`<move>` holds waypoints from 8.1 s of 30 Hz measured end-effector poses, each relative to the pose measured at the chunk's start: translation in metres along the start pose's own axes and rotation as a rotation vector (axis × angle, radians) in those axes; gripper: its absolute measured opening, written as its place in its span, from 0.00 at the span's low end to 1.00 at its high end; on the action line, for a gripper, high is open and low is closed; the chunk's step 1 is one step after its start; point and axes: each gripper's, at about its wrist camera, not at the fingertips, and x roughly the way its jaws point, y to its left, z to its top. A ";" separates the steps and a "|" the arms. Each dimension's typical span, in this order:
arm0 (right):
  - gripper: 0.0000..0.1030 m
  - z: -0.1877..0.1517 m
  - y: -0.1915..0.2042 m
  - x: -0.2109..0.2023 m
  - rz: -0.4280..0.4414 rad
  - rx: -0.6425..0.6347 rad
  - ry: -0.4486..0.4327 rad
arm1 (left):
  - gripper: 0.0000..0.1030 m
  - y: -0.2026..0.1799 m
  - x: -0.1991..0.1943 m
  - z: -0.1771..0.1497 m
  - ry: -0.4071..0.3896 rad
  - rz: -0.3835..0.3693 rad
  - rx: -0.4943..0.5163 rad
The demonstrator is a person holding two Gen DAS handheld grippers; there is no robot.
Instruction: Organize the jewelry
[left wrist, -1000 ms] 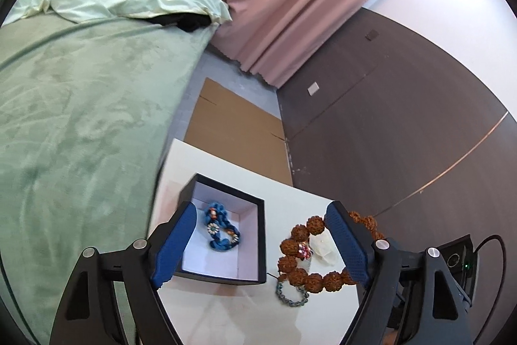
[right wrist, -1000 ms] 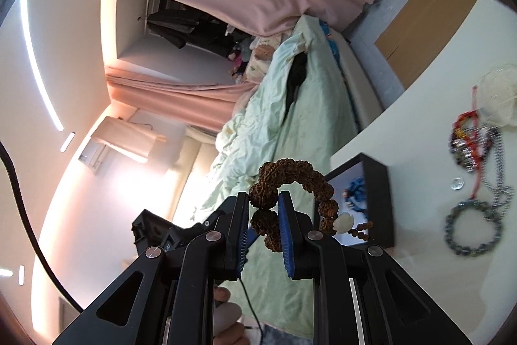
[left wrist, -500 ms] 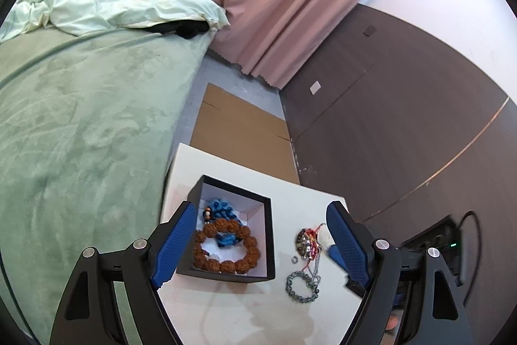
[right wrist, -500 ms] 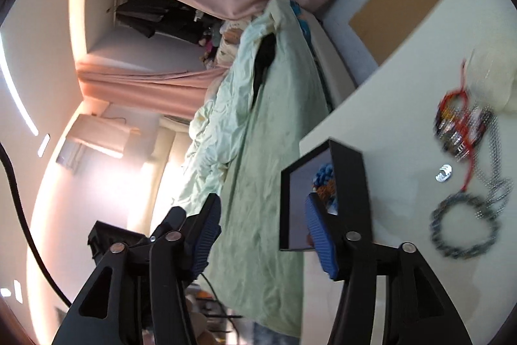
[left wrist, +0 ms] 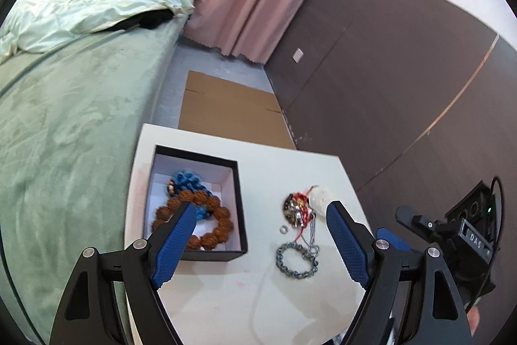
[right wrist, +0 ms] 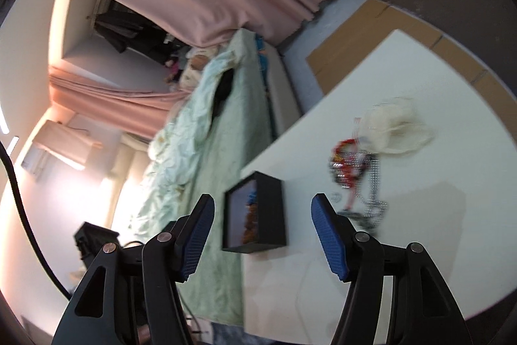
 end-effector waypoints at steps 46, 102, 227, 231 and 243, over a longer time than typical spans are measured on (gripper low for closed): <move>0.61 0.007 -0.057 -0.046 -0.289 0.090 0.063 | 0.42 -0.073 0.128 -0.097 0.249 0.222 0.283; 0.39 -0.010 0.000 0.111 -0.723 -0.469 0.297 | 0.08 -0.008 0.015 0.026 -0.028 0.056 0.049; 0.68 0.023 0.134 0.004 -0.242 -0.403 -0.098 | 0.99 0.069 -0.042 0.025 -0.096 0.065 -0.209; 0.69 0.030 0.094 -0.004 -0.264 -0.312 -0.078 | 0.99 0.046 -0.027 0.020 -0.066 0.044 -0.146; 0.69 0.040 -0.009 -0.026 -0.338 -0.048 -0.017 | 0.83 -0.025 0.030 0.008 0.037 -0.015 0.039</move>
